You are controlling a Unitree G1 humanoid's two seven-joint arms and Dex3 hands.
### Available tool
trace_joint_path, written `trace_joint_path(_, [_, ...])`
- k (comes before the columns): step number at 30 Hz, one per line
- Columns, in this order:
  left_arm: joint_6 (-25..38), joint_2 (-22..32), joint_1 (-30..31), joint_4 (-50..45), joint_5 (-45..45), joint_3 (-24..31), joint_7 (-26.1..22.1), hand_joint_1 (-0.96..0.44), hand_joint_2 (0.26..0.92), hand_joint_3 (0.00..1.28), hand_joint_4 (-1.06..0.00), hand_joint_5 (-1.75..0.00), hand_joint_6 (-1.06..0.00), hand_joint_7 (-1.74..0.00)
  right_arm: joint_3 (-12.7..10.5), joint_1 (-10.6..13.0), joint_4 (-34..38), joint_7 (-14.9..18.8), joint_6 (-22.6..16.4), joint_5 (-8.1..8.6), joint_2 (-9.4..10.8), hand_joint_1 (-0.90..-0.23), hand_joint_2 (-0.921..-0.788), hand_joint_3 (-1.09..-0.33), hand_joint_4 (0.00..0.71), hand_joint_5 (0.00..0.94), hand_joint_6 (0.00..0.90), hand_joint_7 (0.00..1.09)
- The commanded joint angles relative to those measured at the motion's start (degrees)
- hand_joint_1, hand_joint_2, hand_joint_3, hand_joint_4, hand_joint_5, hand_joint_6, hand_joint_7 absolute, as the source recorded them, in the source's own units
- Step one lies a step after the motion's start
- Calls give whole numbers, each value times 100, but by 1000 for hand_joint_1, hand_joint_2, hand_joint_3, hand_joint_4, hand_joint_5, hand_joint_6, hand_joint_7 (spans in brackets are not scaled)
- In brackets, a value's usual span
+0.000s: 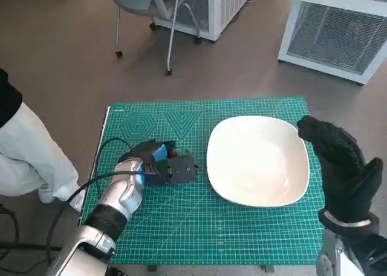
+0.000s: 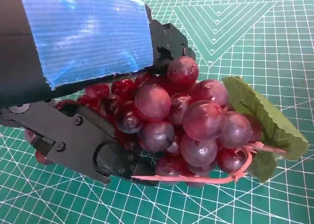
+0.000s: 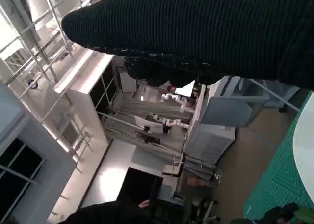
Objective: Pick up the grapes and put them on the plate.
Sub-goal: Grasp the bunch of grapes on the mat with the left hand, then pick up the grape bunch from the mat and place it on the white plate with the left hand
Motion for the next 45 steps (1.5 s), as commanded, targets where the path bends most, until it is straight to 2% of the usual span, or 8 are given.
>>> trace_joint_path(1, [-62, -42, -60, 127, -11, -45, 37, -233, 784, 6, -170, -11, -328, -13, 0, 130, 6, -10, 95, -6, -22, -525, -921, -566, 452, 0, 103, 567])
trace_joint_path(11, [-187, -48, -130, 294, -56, -8, 207, -103, 832, 11, -310, -23, -499, -42, -8, 130, -10, -3, 117, 4, -34, -525, -921, -566, 452, 0, 103, 567])
trace_joint_path(14, [-281, -35, -80, 308, -5, -22, 524, -52, 859, 12, -400, -572, -601, -164, -13, 138, -25, -8, 126, 3, -42, -526, -921, -566, 452, 0, 103, 567])
trace_joint_path(17, [-373, -4, 26, 229, 76, -58, 907, -185, 897, 75, -497, -1326, -631, -759, -18, 141, -39, -13, 141, 4, -51, -526, -921, -566, 452, 0, 103, 566])
trace_joint_path(21, [-465, 24, 150, 118, 148, -102, 1281, -318, 915, 128, -455, -1648, -609, -1185, -25, 135, -39, -11, 153, 14, -62, -527, -921, -567, 452, 0, 103, 567])
trace_joint_path(24, [-528, 38, 179, 87, 153, -119, 1385, -326, 911, 158, -424, -1713, -606, -1260, -27, 130, -38, -10, 159, 17, -64, -527, -921, -567, 452, 0, 103, 567])
trace_joint_path(31, [-554, 57, 107, 133, 144, -166, 1294, -28, 723, 574, -356, -1740, -646, -1103, -26, 114, -28, -5, 167, 20, -62, -531, -921, -567, 452, 0, 103, 567])
trace_joint_path(45, [-623, 93, 101, 103, 98, -151, 1285, 6, 707, 605, -371, -1725, -649, -1074, -27, 98, -20, -11, 169, 20, -55, -532, -921, -565, 452, 0, 103, 568])
